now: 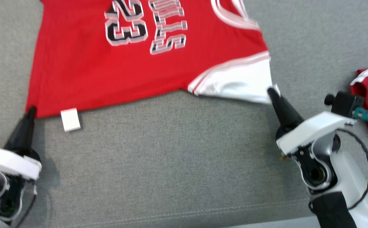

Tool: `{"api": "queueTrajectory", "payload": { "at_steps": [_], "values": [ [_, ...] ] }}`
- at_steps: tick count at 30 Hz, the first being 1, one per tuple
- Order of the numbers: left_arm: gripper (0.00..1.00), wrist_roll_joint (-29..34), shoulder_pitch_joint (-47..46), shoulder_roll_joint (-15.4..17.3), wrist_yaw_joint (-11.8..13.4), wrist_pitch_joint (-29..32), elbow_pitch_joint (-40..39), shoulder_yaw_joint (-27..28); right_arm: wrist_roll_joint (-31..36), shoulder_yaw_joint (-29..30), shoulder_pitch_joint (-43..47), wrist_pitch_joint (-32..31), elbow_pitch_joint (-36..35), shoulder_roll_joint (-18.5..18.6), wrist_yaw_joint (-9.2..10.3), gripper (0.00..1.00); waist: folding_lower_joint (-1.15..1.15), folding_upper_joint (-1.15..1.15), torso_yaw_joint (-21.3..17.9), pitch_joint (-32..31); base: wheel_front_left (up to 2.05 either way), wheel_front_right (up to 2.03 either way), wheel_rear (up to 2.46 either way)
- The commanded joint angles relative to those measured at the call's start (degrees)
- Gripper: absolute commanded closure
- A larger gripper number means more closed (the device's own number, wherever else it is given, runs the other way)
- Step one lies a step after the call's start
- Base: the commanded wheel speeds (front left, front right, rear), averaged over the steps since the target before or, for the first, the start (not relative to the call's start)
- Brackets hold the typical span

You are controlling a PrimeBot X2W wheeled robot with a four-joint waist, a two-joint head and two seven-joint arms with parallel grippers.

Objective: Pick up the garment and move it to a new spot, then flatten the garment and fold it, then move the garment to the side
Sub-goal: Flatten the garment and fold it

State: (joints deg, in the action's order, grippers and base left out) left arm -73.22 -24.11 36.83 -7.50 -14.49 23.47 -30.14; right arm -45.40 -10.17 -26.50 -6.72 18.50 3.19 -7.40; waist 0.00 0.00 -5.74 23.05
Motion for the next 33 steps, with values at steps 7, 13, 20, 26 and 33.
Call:
{"api": "queueTrajectory", "payload": {
  "at_steps": [7, 13, 20, 26, 33],
  "values": [
    [1.00, 6.67, 5.19, -2.41, 0.01, -0.51, 6.01, 6.70, -1.81, 2.75, 9.27, -6.31, -5.82, 0.07, -0.09, 1.00, 0.00, 0.00, -0.72, -9.65, 0.00, 0.00, 0.00],
    [1.00, 13.50, 8.94, -6.91, 0.01, -0.51, 10.12, 9.47, -3.25, 5.16, 14.49, -9.95, -8.67, 1.04, -0.09, 1.00, 0.00, 0.00, -0.75, -13.87, 0.00, 0.00, 0.00],
    [1.00, 20.19, 11.29, -10.90, 0.01, -0.51, 15.56, 13.78, -4.00, 5.23, 17.85, -12.06, -10.22, 1.88, -0.09, 1.00, 0.00, 0.00, -0.35, -16.29, 0.00, 0.00, 0.00],
    [1.00, 25.98, 12.57, -13.92, 0.01, -0.51, 16.88, 16.28, -3.85, 3.64, 19.49, -12.48, -9.99, 3.22, -0.09, 1.00, 0.00, 0.00, 0.65, -17.08, 0.00, 0.00, 0.00],
    [0.72, 26.80, 12.77, -14.68, 0.01, -0.51, 16.07, 17.11, -1.48, -0.19, 19.30, -11.69, -8.54, 3.82, -0.09, 0.09, 0.00, 0.00, 1.27, -15.41, 0.00, 0.00, 0.00]
  ]
}}
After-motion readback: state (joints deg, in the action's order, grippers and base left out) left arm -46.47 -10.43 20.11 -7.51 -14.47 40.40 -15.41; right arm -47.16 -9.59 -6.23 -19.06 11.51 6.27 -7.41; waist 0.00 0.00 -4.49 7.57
